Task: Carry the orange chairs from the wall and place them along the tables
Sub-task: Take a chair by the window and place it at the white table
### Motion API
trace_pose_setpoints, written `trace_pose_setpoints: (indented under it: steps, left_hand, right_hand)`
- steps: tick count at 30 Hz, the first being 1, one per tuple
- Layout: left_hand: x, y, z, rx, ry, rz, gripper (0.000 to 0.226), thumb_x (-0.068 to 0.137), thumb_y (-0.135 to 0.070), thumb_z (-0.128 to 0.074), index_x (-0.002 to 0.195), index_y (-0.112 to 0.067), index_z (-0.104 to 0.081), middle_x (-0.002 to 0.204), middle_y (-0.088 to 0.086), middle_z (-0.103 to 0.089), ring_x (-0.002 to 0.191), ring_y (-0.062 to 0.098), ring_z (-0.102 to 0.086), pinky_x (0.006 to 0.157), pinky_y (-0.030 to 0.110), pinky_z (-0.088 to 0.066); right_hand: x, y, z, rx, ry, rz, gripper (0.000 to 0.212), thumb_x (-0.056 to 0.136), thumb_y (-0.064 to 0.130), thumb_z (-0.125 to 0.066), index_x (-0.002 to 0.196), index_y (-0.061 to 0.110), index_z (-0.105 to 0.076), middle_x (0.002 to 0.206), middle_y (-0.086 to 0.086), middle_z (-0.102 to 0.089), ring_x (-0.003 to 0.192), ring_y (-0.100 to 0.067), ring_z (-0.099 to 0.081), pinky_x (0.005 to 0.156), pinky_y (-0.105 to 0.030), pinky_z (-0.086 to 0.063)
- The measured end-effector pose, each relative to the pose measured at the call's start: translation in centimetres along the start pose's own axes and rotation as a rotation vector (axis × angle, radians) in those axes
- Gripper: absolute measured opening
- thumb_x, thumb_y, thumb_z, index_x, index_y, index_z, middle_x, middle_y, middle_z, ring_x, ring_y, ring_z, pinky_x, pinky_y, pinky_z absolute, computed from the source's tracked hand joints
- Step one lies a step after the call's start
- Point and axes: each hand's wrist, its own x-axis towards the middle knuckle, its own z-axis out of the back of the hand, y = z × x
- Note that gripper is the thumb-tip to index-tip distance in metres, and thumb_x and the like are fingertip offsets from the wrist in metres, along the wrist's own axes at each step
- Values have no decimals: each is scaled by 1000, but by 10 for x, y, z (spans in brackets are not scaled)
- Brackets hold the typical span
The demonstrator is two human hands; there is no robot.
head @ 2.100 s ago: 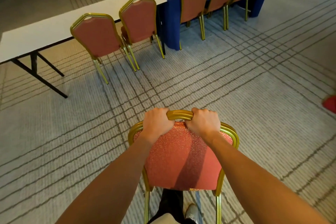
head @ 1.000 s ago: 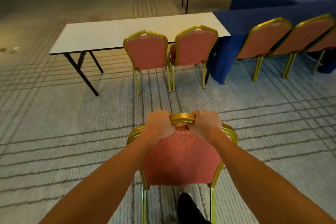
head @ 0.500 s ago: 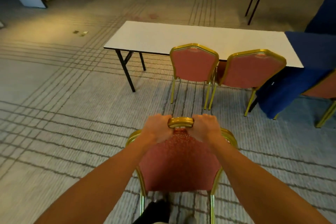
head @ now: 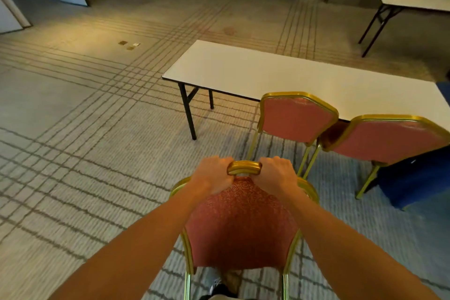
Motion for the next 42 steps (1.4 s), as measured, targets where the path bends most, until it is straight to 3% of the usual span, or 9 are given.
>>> trace_pose_setpoints:
  steps: [7,10,13,18,23,27,31,38,42]
  left_hand:
    - [74,60,26,28,-9,-17,11,89,-30,-59,86,-22,-53,73,-3,-51,69,25,-56,62,32,-33]
    - [104,83,30,24,-19,11,14,87,-32,-60,94,-19,-59,77,0,-60,72,25,-59,62,32,-36]
    - [134,106,32,10,-45,40,12,85,-33,-61,87,-21,-58,77,2,-63,69,25,-59,61,34,-41]
    - [196,137,39,67,-15,77,12,87,-34,-59,82,-24,-55,79,1,-66,74,26,-63,64,33,-41]
    - [255,175,54,85,-39,101,9,87,-31,-60,83,-23,-60,81,0,-68,75,24,-64,65,30,-37]
    - [282,198,56,68,-27,112,12,88,-33,-59,89,-22,-63,85,2,-69,80,25,-65,70,34,-43]
    - [319,225,66,87,-8,88,16,90,-36,-58,94,-22,-65,89,3,-71,82,26,-66,71,34,-45]
    - [379,280,87,39,41,18,14,88,-35,-62,80,-30,-51,80,-1,-65,80,25,-65,65,31,-40]
    - [414,304,96,22,42,-76,11,87,-35,-64,82,-28,-58,89,2,-71,83,25,-65,67,30,-39]
  right_hand:
    - [93,15,12,-24,-22,4,31,98,48,-48,91,19,-57,74,-1,-55,65,-24,-52,61,-31,-35]
    - [132,16,10,-32,-25,42,37,99,50,-46,100,16,-60,84,-5,-65,73,-26,-61,61,-32,-34]
    - [173,16,8,-49,-39,89,41,100,54,-45,104,16,-60,88,-6,-67,76,-27,-64,62,-32,-34]
    - [252,9,5,-31,-54,126,43,98,55,-47,104,16,-62,89,-6,-69,79,-28,-66,64,-33,-39]
    - [331,12,8,8,-117,163,40,94,53,-53,95,15,-65,86,-7,-71,78,-31,-67,62,-32,-34]
    - [369,16,8,9,-110,165,40,91,53,-54,97,16,-66,89,-7,-72,82,-33,-69,65,-35,-43]
    - [409,24,19,-14,-75,134,40,92,54,-52,106,19,-66,101,-6,-73,92,-30,-69,75,-37,-49]
    - [471,49,28,-12,-46,4,35,94,52,-53,108,21,-64,101,-3,-71,96,-28,-68,78,-36,-47]
    - [500,58,33,-32,-33,-82,36,96,52,-50,109,22,-64,102,-4,-72,97,-29,-68,81,-37,-48]
